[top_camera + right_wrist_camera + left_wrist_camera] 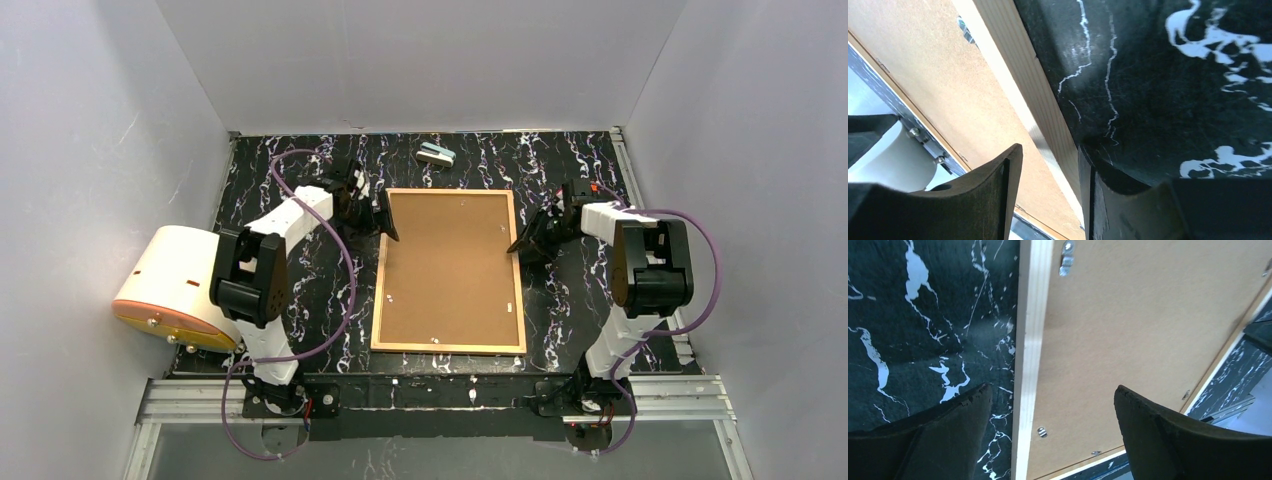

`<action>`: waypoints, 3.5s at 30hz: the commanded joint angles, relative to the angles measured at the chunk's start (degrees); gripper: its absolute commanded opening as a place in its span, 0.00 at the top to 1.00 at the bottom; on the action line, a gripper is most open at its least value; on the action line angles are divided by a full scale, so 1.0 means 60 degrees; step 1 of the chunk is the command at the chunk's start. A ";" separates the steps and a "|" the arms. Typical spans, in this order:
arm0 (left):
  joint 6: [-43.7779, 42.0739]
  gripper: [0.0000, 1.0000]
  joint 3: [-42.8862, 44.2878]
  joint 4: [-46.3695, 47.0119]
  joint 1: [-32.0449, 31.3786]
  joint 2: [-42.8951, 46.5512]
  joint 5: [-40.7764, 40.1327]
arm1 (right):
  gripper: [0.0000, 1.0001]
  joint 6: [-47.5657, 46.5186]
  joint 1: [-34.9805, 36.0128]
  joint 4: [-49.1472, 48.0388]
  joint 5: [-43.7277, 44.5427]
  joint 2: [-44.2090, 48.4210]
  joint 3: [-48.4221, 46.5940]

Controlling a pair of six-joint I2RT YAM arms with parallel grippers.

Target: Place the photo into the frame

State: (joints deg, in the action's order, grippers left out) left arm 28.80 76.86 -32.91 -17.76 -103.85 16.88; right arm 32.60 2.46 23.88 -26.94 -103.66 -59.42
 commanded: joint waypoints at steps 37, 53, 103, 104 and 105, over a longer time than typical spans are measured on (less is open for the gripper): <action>0.0355 0.37 -0.3402 0.1100 0.0537 0.2641 -0.1529 | 0.51 0.0403 0.3881 -0.0257 0.0204 -0.0155 -0.2905; 0.1411 0.89 -0.5137 0.1726 0.0551 0.3134 -0.1352 | 0.72 0.0552 0.6616 -0.0837 -0.1580 -0.3170 -0.4549; 0.1572 1.00 -0.5305 0.1756 0.0545 0.3363 -0.0313 | 0.74 0.4498 0.8701 -0.6071 0.1061 -0.3452 -0.2053; 0.1573 1.00 -0.5278 0.1717 0.0545 0.3364 -0.0315 | 0.74 0.4498 0.8734 -0.6164 0.1093 -0.3475 -0.2050; 0.1573 1.00 -0.5255 0.1695 0.0550 0.3364 -0.0293 | 0.74 0.4498 0.8761 -0.6245 0.1136 -0.3511 -0.2050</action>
State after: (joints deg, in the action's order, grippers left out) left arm 37.23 45.78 -20.36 -13.72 -84.53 10.52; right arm 60.31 52.69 -10.11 -28.56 -122.32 -73.19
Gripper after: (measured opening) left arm 0.007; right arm 0.260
